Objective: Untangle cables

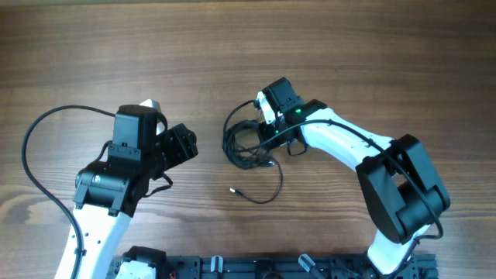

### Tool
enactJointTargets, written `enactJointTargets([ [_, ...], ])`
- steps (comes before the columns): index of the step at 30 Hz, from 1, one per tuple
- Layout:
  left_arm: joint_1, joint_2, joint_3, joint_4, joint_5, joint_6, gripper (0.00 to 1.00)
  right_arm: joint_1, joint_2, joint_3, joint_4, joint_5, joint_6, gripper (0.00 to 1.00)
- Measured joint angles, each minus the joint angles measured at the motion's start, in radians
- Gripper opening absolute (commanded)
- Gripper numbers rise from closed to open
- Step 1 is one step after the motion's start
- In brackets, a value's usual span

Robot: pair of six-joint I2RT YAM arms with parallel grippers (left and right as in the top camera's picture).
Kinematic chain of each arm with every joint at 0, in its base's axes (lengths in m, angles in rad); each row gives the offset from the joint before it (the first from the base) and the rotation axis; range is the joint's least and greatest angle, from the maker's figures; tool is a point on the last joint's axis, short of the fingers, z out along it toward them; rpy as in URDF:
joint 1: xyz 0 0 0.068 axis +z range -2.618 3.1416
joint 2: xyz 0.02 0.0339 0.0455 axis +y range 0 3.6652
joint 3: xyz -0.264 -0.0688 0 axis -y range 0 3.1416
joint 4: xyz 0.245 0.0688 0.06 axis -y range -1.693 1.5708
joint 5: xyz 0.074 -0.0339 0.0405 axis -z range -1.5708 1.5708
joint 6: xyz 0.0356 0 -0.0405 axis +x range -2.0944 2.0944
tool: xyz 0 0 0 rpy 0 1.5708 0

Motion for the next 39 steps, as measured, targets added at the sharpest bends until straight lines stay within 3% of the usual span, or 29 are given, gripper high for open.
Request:
enactJointTargets([
  [4,0.000,0.000,0.000,-0.019,0.003,0.000,0.71,0.002,-0.005,0.077,-0.199,0.080,-0.043,0.04],
  [7,0.000,0.000,0.000,-0.023,0.006,0.000,0.71,0.001,-0.068,0.234,-0.388,0.121,-0.089,0.04],
  [11,0.000,0.000,0.000,-0.015,0.053,0.000,0.68,0.001,-0.278,0.479,-0.468,0.142,-0.111,0.04],
  [13,0.000,0.000,0.000,0.012,0.097,0.000,0.70,0.001,-0.370,0.512,-0.470,0.138,-0.119,0.04],
  [16,-0.005,0.000,0.000,0.097,0.172,-0.001,0.82,0.001,-0.473,0.516,-0.520,0.076,-0.161,0.04],
  [18,-0.015,0.000,0.000,0.182,0.209,0.002,0.82,0.002,-0.482,0.516,-0.553,0.042,-0.179,0.04],
  [19,-0.024,0.001,0.000,0.237,0.224,0.003,0.80,0.003,-0.482,0.515,-0.574,0.032,-0.186,0.04],
  [21,-0.039,0.002,-0.001,0.315,0.239,0.003,0.59,0.004,-0.483,0.515,-0.603,0.006,-0.199,0.04],
  [23,-0.056,0.008,0.000,0.388,0.245,0.015,0.51,0.004,-0.483,0.514,-0.621,-0.042,-0.216,0.04],
  [28,-0.113,0.121,0.000,0.507,0.250,0.063,0.48,0.005,-0.483,0.514,-0.626,-0.131,-0.235,0.04],
  [32,-0.166,0.309,0.000,0.571,0.250,0.072,0.47,0.005,-0.484,0.514,-0.633,-0.179,-0.242,0.04],
  [34,-0.196,0.373,0.000,0.607,0.252,0.076,0.42,0.005,-0.487,0.514,-0.640,-0.184,-0.243,0.04],
  [36,-0.231,0.428,0.000,0.612,0.263,0.079,0.37,0.005,-0.489,0.514,-0.641,-0.184,-0.246,0.04],
  [39,-0.245,0.438,0.000,0.607,0.304,0.087,0.38,0.005,-0.489,0.514,-0.641,-0.143,-0.249,0.04],
])
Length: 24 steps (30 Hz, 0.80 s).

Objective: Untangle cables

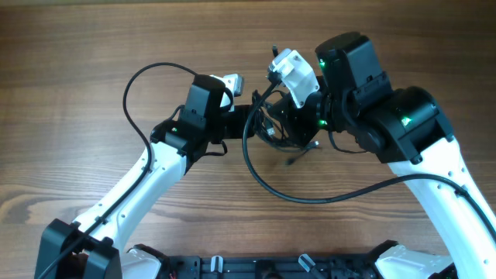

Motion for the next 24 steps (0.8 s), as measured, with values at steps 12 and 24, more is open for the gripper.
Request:
enactJointTargets([
  [12,0.087,-0.319,0.000,-0.060,0.232,0.058,0.50,0.001,-0.005,0.000,0.049,0.172,-0.023,0.04],
  [24,0.040,-0.216,0.000,-0.061,0.245,0.063,0.46,0.001,-0.005,0.000,0.084,0.142,-0.021,0.04],
])
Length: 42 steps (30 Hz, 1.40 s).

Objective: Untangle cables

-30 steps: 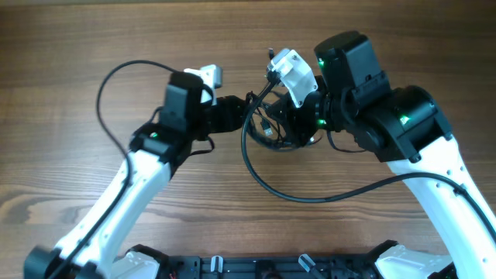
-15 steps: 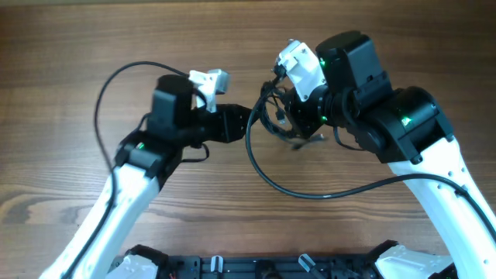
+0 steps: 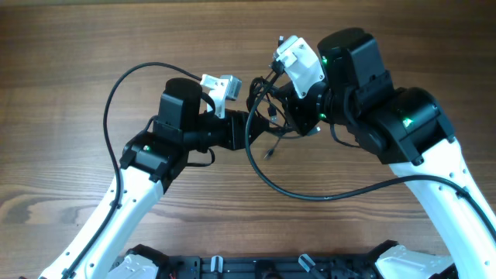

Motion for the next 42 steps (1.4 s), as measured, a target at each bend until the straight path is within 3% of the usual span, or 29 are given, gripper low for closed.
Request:
enactJointTargets([
  [7,-0.003,0.001,0.000,0.013,-0.092,0.000,0.46,0.000,0.000,0.000,0.016,-0.026,0.004,0.04],
  [10,-0.003,0.013,0.000,0.099,-0.125,0.000,0.45,0.000,-0.001,0.000,0.028,-0.065,0.007,0.04],
  [13,-0.003,0.035,0.000,0.150,-0.134,-0.001,0.13,0.000,-0.016,0.000,0.031,-0.095,0.008,0.04],
  [15,-0.006,0.052,0.001,0.170,-0.131,0.005,0.04,0.002,-0.031,-0.001,0.029,-0.108,0.008,0.04],
  [19,-0.013,0.060,0.014,0.099,-0.119,0.003,0.04,0.007,-0.040,-0.009,0.012,0.004,0.061,0.04],
  [24,-0.019,0.029,0.036,-0.117,-0.093,0.015,0.04,0.012,-0.040,-0.029,-0.039,0.258,0.209,0.04],
  [27,0.016,-0.048,0.043,-0.208,-0.083,0.043,0.04,-0.002,-0.040,-0.029,-0.064,0.304,0.288,0.04],
  [29,0.056,-0.121,0.047,-0.266,-0.088,0.068,0.04,-0.045,-0.040,-0.028,-0.076,0.366,0.333,0.04],
  [32,0.212,-0.275,0.003,-0.383,-0.161,0.089,0.06,-0.221,-0.070,-0.023,-0.091,0.544,0.396,0.04],
  [35,0.372,-0.489,-0.001,-0.393,-0.196,0.087,0.18,-0.264,-0.084,-0.019,-0.102,0.598,0.427,0.04],
  [36,0.414,-0.563,-0.001,-0.391,-0.200,0.073,0.19,-0.265,-0.084,-0.019,-0.102,0.586,0.427,0.11],
  [39,0.466,-0.706,0.002,-0.389,-0.198,0.050,0.18,-0.270,-0.084,-0.019,-0.076,0.386,0.344,0.47],
  [42,0.469,-0.723,0.002,-0.389,-0.188,0.036,0.14,-0.266,-0.079,-0.019,-0.070,-0.057,0.122,0.58],
])
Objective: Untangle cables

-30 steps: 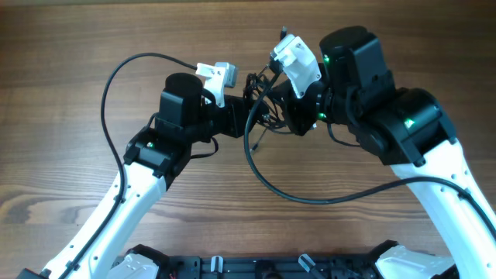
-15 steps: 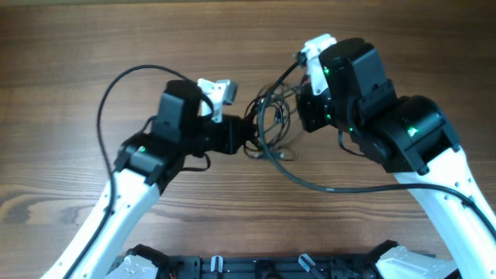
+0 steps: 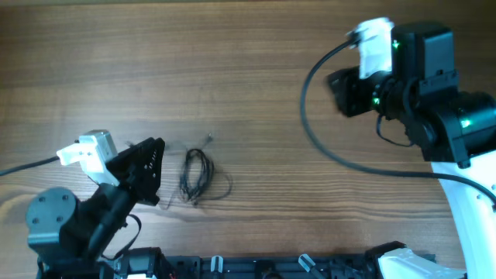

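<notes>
A thin black cable lies on the wooden table in a small loose coil, one end pointing up and away from it. My left gripper sits low at the left, right beside the coil, with its fingers apart and nothing between them. My right gripper hovers far off at the upper right, dark and blurred. No cable shows in it, and its jaws cannot be made out.
The thick black lead looping under the right arm is the arm's own wiring. A black rail runs along the table's front edge. The left arm's base fills the lower left corner.
Both grippers were together over the table's middle, holding up the tangled bundle. Now they are far apart, left at lower left and right at upper right, and a cable coil lies beside the left gripper.
First the tangle lay on the table under my right gripper, with the left arm drawn back. Then both grippers met at the bundle, lifted over the middle, and stayed on it. Now the arms are wide apart and one small coil rests on the table.
</notes>
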### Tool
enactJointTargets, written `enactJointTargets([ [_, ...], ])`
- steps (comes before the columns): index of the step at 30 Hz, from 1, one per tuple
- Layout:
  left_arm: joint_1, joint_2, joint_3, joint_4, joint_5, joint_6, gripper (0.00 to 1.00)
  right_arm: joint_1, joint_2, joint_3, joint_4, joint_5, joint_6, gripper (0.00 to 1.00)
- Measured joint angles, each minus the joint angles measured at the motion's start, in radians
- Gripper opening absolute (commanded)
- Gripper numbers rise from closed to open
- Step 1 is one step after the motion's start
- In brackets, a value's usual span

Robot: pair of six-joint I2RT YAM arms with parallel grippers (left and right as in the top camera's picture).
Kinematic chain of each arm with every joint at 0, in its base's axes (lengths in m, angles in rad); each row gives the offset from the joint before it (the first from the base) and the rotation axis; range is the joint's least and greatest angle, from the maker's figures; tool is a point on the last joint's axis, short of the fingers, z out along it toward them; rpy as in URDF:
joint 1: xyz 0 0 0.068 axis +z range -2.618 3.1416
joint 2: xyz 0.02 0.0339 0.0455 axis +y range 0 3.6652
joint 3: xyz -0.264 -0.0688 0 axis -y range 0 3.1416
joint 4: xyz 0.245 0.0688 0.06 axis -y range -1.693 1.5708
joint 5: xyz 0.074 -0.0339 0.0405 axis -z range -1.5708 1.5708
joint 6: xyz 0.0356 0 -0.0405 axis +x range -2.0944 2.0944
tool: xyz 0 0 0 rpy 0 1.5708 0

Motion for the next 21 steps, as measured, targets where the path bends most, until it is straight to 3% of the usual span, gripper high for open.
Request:
enactJointTargets([
  [2,0.000,0.040,0.000,0.000,0.005,-0.004,0.11,0.017,0.011,0.001,-0.029,-0.155,-0.100,0.61],
  [6,0.000,0.196,0.000,0.000,0.040,0.011,0.06,0.066,0.046,0.002,-0.117,-0.248,-0.206,0.61],
  [10,0.015,0.346,0.000,0.031,0.069,0.034,0.06,0.153,0.121,-0.013,-0.162,-0.266,-0.253,0.74],
  [13,0.113,0.343,0.015,0.011,0.072,0.014,0.13,0.253,0.234,-0.080,-0.130,-0.264,-0.274,0.82],
  [17,0.249,0.252,0.048,-0.121,-0.012,-0.004,0.34,0.403,0.425,-0.105,-0.040,-0.253,-0.299,0.91],
  [21,0.326,0.152,0.053,-0.251,-0.082,0.002,0.34,0.563,0.557,-0.106,0.068,-0.168,-0.306,0.98],
])
